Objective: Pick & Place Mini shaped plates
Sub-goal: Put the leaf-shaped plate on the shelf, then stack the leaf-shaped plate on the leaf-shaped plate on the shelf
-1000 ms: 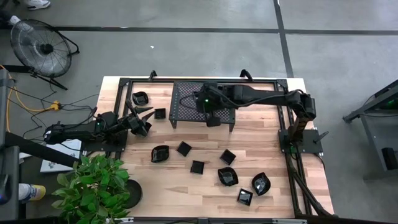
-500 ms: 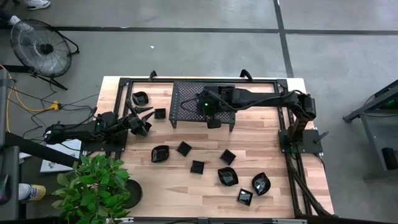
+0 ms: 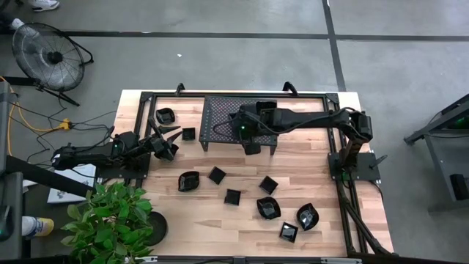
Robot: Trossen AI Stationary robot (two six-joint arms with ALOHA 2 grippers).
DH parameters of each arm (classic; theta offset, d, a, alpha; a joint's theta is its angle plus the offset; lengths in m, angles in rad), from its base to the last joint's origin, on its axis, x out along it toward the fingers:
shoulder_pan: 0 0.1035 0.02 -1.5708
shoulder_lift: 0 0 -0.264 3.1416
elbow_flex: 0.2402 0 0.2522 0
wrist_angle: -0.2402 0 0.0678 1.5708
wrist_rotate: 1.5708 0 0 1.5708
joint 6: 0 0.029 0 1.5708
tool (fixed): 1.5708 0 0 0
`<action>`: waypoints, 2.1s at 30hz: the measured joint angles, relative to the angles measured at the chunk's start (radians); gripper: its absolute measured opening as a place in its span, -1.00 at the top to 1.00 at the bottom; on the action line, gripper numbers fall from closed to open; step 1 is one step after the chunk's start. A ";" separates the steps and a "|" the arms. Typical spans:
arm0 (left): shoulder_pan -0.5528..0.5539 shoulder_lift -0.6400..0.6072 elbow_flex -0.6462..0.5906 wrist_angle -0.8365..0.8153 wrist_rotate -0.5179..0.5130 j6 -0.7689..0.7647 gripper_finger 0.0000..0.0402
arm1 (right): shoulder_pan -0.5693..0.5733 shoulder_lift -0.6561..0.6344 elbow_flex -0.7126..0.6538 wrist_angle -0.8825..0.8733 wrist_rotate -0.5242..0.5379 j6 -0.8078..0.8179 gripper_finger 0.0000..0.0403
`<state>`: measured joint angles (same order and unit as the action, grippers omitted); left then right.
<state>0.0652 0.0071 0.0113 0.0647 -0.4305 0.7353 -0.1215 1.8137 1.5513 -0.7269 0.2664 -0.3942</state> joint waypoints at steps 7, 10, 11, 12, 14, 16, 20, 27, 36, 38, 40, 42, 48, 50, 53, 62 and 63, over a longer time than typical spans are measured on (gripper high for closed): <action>0.000 0.000 0.000 0.000 0.000 0.000 0.54 | 0.000 0.000 0.000 -0.011 -0.008 -0.005 0.89; 0.000 0.000 0.000 0.000 0.000 0.000 0.54 | 0.000 0.000 0.000 -0.020 -0.008 -0.008 0.85; 0.000 0.000 0.000 0.000 0.000 0.000 0.54 | 0.000 0.000 0.000 -0.021 -0.006 -0.008 0.83; 0.000 0.000 0.000 0.000 0.000 0.000 0.54 | 0.000 0.000 0.000 -0.022 -0.004 -0.008 0.81; 0.000 0.000 0.000 0.000 0.000 0.000 0.54 | 0.000 0.000 0.000 -0.024 -0.003 -0.008 0.78; 0.000 0.000 0.000 0.000 0.000 0.000 0.54 | 0.000 0.000 0.000 -0.024 -0.004 -0.008 0.73; 0.000 0.000 0.000 0.000 0.000 0.000 0.54 | 0.000 0.000 0.000 -0.024 -0.004 -0.008 0.63; 0.000 0.000 0.000 0.000 0.000 0.000 0.54 | 0.000 -0.001 0.000 -0.029 0.015 0.001 0.46; 0.000 0.000 0.000 0.000 0.000 0.000 0.54 | 0.000 -0.010 0.015 -0.047 0.015 0.015 0.28; 0.000 0.000 0.000 0.000 0.000 0.000 0.54 | 0.000 -0.010 0.040 -0.062 0.014 0.023 0.25; 0.000 0.000 0.000 0.000 0.000 0.000 0.54 | 0.000 -0.010 0.070 -0.091 0.013 0.029 0.23; 0.000 0.000 0.000 0.000 0.000 0.000 0.54 | 0.003 -0.011 0.097 -0.113 0.013 0.036 0.21; 0.000 0.000 0.000 0.000 0.000 0.000 0.54 | 0.025 -0.011 0.193 -0.219 0.015 0.075 0.22; 0.000 0.000 0.000 0.000 0.000 0.000 0.54 | 0.035 -0.011 0.229 -0.273 0.015 0.081 0.22; 0.000 0.000 0.000 0.000 0.000 0.000 0.54 | 0.053 -0.011 0.284 -0.342 0.015 0.090 0.22; 0.000 0.000 0.000 0.000 0.000 0.000 0.54 | 0.094 -0.011 0.399 -0.535 0.015 0.119 0.26; 0.000 0.000 0.000 0.000 0.000 0.000 0.54 | 0.097 -0.011 0.402 -0.548 0.015 0.127 0.26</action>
<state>0.0654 0.0067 0.0113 0.0647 -0.4308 0.7356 -0.0241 1.8023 1.9534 -1.2749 0.2817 -0.2669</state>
